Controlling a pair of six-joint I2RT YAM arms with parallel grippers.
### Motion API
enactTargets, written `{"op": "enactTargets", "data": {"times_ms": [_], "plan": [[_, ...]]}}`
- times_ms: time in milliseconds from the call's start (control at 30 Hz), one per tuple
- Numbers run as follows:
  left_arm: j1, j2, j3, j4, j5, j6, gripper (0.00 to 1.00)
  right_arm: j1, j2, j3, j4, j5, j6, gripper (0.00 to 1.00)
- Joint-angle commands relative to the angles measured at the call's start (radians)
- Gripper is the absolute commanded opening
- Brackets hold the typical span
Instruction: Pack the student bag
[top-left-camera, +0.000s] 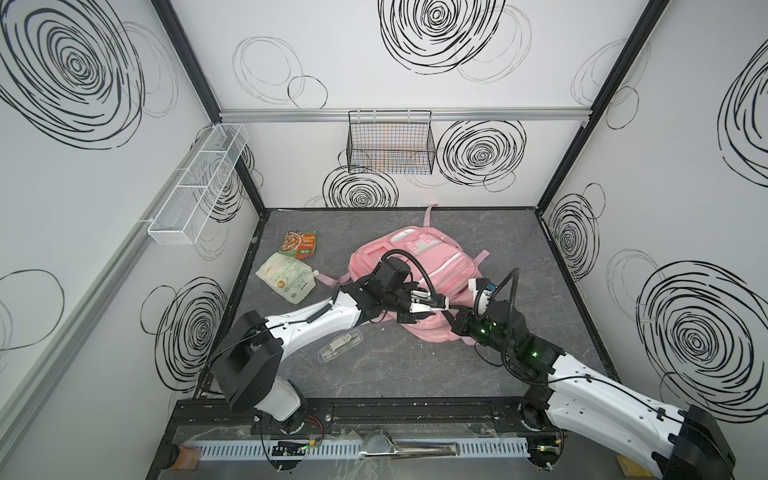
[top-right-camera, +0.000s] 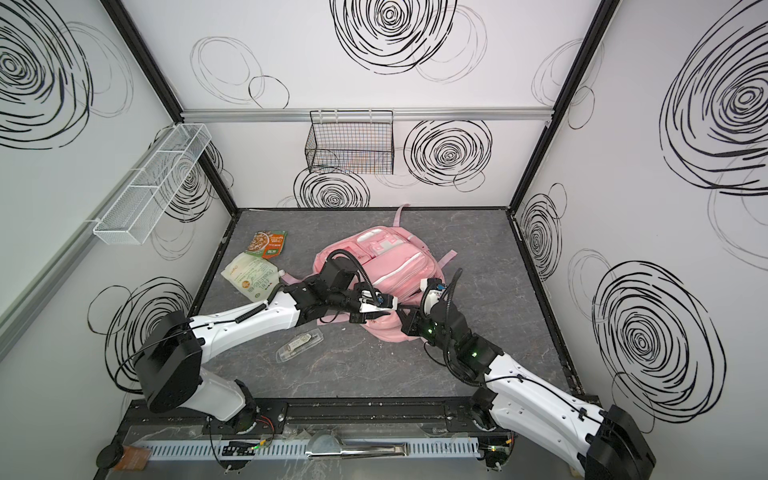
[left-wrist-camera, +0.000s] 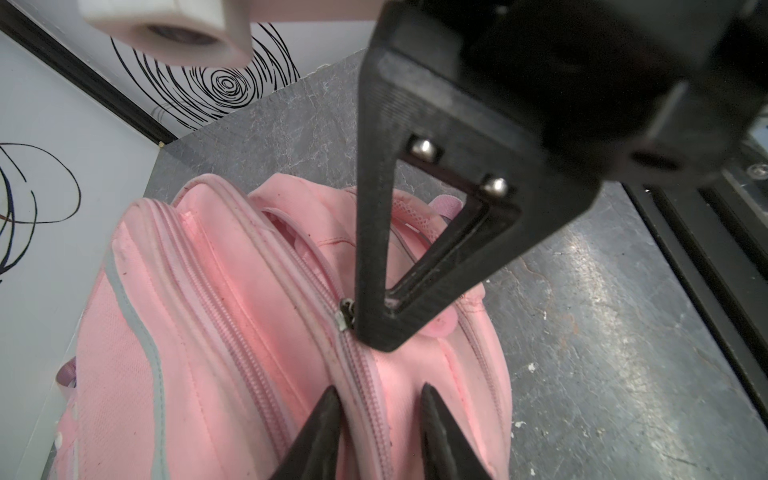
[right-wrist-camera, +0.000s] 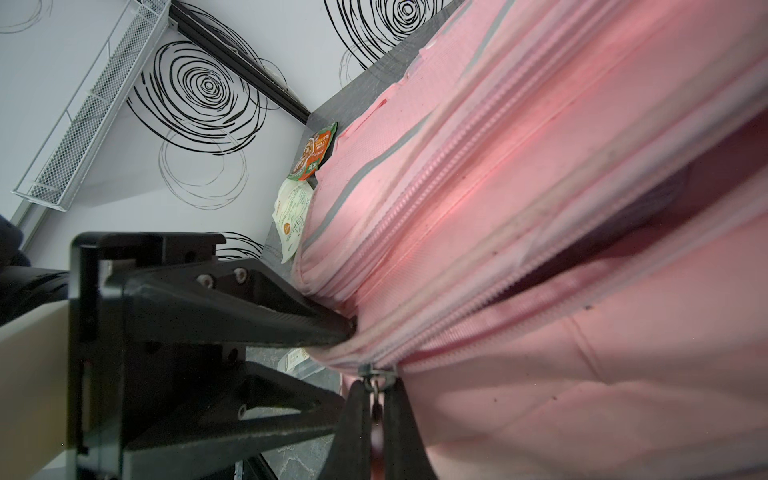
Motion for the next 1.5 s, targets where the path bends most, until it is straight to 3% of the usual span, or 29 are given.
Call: {"op": "enactTargets", "data": {"times_ms": [0, 100, 167, 300, 333, 433, 600, 800, 967, 1167, 1200, 1233, 1333, 1400, 1467], "plan": [[0.022, 0.032, 0.022, -0.033, -0.036, -0.012, 0.3, 0.009, -0.036, 0.032, 0.186, -0.014, -0.03, 0.0], [0.022, 0.038, 0.016, -0.031, -0.073, -0.012, 0.28, 0.009, -0.031, 0.042, 0.183, -0.029, -0.048, 0.0], [0.02, 0.042, 0.017, -0.035, -0.091, -0.008, 0.22, 0.009, -0.033, 0.043, 0.178, -0.018, -0.054, 0.0], [0.026, 0.036, 0.032, -0.044, -0.086, -0.018, 0.0, 0.008, -0.054, 0.066, 0.079, 0.074, -0.096, 0.0], [0.029, 0.032, 0.033, -0.042, -0.087, -0.021, 0.0, 0.006, -0.06, 0.075, 0.046, 0.097, -0.113, 0.0], [0.035, 0.011, 0.022, -0.025, -0.092, -0.029, 0.0, -0.015, -0.071, 0.116, -0.097, 0.17, -0.177, 0.0], [0.056, -0.033, 0.009, -0.023, -0.088, -0.022, 0.0, -0.137, -0.103, 0.142, -0.264, 0.196, -0.227, 0.0], [0.115, -0.12, -0.009, -0.036, -0.081, -0.008, 0.0, -0.319, -0.12, 0.101, -0.313, 0.15, -0.299, 0.0], [0.182, -0.184, -0.046, -0.006, -0.078, -0.003, 0.0, -0.412, -0.128, 0.075, -0.304, 0.088, -0.302, 0.0], [0.203, -0.183, -0.026, -0.009, -0.036, -0.031, 0.0, -0.422, -0.115, 0.05, -0.229, -0.07, -0.259, 0.0], [0.197, -0.178, -0.017, -0.004, -0.023, -0.053, 0.25, -0.42, -0.112, 0.039, -0.194, -0.125, -0.244, 0.0], [0.19, -0.176, -0.009, -0.004, -0.014, -0.069, 0.4, -0.418, -0.11, 0.029, -0.161, -0.171, -0.226, 0.0], [0.138, -0.175, 0.003, 0.006, 0.009, -0.102, 0.4, -0.387, -0.105, 0.013, -0.097, -0.232, -0.161, 0.0], [0.086, -0.172, 0.003, 0.009, 0.003, -0.106, 0.25, -0.357, -0.111, 0.013, -0.079, -0.232, -0.134, 0.0], [0.026, -0.165, 0.001, 0.02, -0.031, -0.12, 0.27, -0.314, -0.126, 0.011, -0.066, -0.206, -0.115, 0.0]]}}
